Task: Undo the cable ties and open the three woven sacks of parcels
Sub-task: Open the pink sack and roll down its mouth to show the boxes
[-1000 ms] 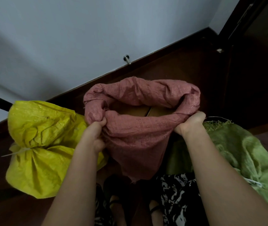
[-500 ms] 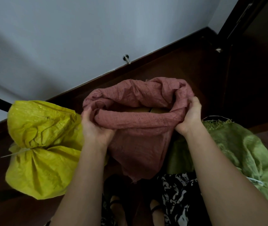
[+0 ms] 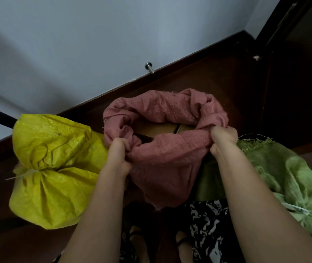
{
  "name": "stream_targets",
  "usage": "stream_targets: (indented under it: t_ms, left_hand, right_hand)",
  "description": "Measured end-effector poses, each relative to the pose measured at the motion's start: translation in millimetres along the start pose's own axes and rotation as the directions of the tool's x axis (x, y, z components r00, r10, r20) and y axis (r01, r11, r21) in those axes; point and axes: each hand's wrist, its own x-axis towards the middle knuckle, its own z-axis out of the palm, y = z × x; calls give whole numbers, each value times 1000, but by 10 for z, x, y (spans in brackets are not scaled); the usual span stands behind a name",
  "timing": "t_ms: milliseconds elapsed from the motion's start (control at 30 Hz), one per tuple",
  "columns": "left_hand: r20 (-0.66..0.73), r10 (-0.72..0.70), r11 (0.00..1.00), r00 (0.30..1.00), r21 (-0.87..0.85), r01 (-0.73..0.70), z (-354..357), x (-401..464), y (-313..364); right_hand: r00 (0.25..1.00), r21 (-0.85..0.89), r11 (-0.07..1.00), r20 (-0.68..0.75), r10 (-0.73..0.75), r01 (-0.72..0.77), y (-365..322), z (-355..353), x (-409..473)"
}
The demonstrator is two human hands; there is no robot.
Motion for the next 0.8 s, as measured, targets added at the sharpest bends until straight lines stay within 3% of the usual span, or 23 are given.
stream_targets:
  t_ms: [100, 167, 267, 400, 533, 633, 733, 800]
  left_hand:
    - [-184, -57, 971, 981, 218, 98, 6, 35, -56]
    - [-274, -125, 953, 954, 234, 192, -9, 80, -78]
    - [-238, -167, 982, 957, 44, 182, -8, 186, -89]
    - [-172, -102, 969, 980, -239, 59, 53, 237, -15]
    - [-146, -56, 919, 988, -393, -6, 52, 250, -14]
    - [-63, -4, 909, 998, -416, -22, 20, 208, -99]
    - [-46, 87, 925, 995, -366, -98, 53, 254, -115]
    - [-80, 64, 989, 995, -131, -74, 102, 235, -90]
  right_hand:
    - [991, 230, 965, 63, 115, -126, -68, -45, -47]
    - [967, 329, 909, 79, 244, -256, -68, -56, -23]
    - [925, 462, 802, 175, 337, -380, -42, -32, 9]
    - [902, 521, 740, 313, 299, -426, -33, -24, -78]
    - [900, 462, 774, 281, 334, -432, -40, -9, -46]
    - [943, 376, 865, 116, 312, -333, -80, 74, -16]
    - [978, 70, 981, -90, 189, -183, -96, 103, -60]
    - [998, -251, 968, -55, 16, -30, -67, 102, -77]
